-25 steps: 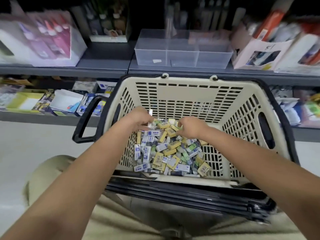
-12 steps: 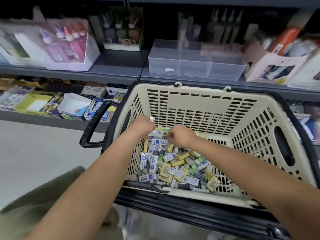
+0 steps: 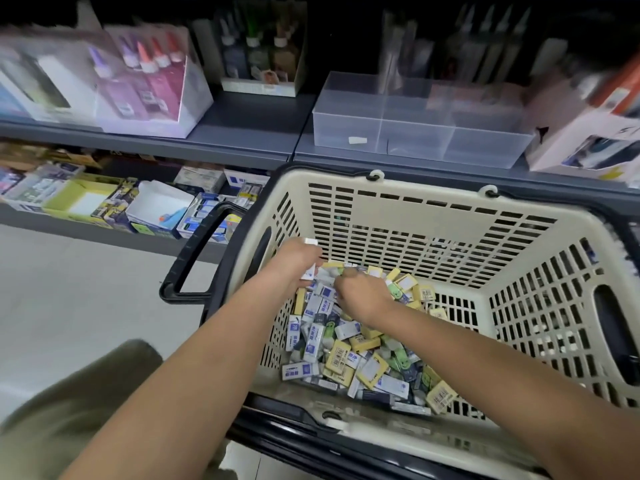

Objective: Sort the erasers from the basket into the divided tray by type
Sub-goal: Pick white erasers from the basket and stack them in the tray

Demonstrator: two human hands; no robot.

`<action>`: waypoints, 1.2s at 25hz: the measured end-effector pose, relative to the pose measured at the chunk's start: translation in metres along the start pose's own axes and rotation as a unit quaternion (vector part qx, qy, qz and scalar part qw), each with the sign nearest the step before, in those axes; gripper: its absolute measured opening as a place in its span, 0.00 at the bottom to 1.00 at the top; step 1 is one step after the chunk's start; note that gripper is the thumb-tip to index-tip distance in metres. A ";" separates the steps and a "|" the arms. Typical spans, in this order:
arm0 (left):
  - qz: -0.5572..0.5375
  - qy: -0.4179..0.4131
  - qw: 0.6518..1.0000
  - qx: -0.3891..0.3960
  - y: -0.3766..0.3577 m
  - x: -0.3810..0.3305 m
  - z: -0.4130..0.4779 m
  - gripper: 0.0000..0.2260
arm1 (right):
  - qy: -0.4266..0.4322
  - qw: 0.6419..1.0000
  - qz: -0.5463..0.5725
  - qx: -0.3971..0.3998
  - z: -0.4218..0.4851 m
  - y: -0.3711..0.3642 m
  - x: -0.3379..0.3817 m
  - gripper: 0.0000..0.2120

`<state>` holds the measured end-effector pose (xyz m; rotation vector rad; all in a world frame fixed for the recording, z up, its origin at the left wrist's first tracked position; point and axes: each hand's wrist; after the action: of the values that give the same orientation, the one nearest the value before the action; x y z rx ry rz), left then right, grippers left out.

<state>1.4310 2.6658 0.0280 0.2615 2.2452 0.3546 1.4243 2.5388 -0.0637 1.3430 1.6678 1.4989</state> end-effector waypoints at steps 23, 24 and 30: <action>-0.054 0.027 0.998 -0.008 -0.012 -0.005 0.020 0.10 | -0.158 0.884 0.436 -0.052 0.011 0.035 -0.022 0.11; -0.041 0.021 0.999 -0.014 -0.013 -0.006 0.020 0.10 | -0.132 0.919 0.369 -0.044 0.012 0.030 -0.019 0.10; -0.029 0.002 0.999 -0.033 -0.008 0.003 0.029 0.08 | -0.074 0.988 0.137 0.020 0.024 0.011 0.005 0.10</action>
<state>1.4509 2.6640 0.0054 0.1597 2.2362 0.3985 1.4470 2.5518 -0.0581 1.7185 1.4744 1.4758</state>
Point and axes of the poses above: each hand's wrist, its own z-axis towards the middle knuckle, its own y-axis out of the back of the hand, x = y × z, and after that the axes turned 7 degrees about z, right-handed
